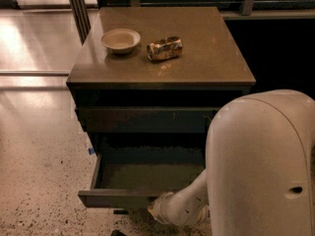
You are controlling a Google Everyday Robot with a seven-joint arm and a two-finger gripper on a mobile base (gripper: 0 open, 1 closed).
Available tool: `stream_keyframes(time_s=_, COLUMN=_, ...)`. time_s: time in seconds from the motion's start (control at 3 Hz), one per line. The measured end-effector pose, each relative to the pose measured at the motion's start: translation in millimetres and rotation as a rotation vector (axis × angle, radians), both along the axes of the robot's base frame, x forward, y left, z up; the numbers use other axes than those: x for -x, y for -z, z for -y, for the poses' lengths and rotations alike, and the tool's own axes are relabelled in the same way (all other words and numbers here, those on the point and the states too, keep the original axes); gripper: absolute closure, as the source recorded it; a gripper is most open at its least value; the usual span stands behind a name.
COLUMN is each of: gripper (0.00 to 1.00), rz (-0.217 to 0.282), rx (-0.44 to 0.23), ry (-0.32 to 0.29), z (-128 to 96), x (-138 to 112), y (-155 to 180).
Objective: Close middle drawer
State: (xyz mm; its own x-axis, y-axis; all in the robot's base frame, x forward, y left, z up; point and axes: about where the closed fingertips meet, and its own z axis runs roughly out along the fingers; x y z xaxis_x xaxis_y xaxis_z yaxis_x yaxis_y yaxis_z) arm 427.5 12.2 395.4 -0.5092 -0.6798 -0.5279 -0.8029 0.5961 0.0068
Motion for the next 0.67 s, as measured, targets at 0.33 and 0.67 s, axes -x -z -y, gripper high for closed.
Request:
stream_keyframes(time_s=0.33, gripper=1.0, rz=-0.009, rx=-0.013, ry=0.014, z=3.6, x=1.1, y=-2.0)
stream_keyframes(time_s=0.67, gripper=1.0, rz=-0.047, rx=-0.071, ry=0.027, z=-9.9, x=4.4, y=-1.9)
